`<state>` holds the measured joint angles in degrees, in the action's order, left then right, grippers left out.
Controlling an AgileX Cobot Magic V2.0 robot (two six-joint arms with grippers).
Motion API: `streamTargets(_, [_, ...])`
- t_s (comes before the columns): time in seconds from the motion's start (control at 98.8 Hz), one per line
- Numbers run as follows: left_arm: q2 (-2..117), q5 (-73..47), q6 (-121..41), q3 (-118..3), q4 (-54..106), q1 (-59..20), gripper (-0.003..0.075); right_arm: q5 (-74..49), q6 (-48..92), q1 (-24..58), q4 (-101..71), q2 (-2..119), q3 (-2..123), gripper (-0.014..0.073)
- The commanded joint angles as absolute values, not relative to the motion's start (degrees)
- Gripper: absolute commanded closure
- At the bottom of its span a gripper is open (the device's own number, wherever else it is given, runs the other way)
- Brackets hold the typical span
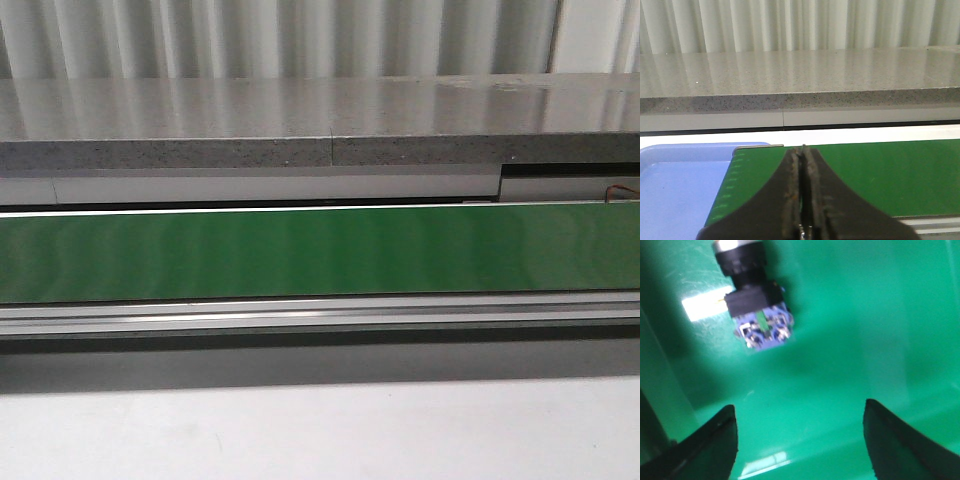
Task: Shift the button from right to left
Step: 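Move the right gripper down toward the yellow push button in the green tray, then close the right gripper around the yellow push button's body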
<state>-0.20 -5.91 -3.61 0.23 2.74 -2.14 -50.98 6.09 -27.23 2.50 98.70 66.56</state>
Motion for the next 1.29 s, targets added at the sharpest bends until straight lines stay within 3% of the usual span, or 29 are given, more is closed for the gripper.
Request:
streamTargets(0.0, [-2.13, -1.6, -3.19, 2.42, 3.12, -2.15, 0.0741, -49.88, 9.75, -27.61, 0.0, 99.22, 70.34, 0.0065])
streamTargets(0.496, [-2.13, -1.6, -3.19, 2.42, 3.12, -2.15, 0.0741, -51.22, 16.11, -27.55, -3.61, 109.51, 78.28, 0.0085])
streamTargets(0.567, [-2.13, -1.6, -3.19, 2.42, 3.12, -2.15, 0.0741, -50.79, 16.61, -27.55, -3.61, 109.78, 78.35, 0.0138])
streamTargets(0.739, [-2.13, -1.6, -3.19, 2.42, 3.12, -2.15, 0.0741, -50.39, 16.66, -27.55, -3.61, 109.83, 78.65, 0.037])
streamTargets(0.809, [-2.13, -1.6, -3.19, 2.42, 3.12, -2.15, 0.0741, -50.33, 16.66, -27.55, -3.61, 109.83, 78.65, 0.0408])
streamTargets(1.285, [-2.13, -1.6, -3.19, 2.42, 3.12, -2.15, 0.0741, -58.07, 16.54, -23.32, -8.43, 97.83, 78.65, 0.0409])
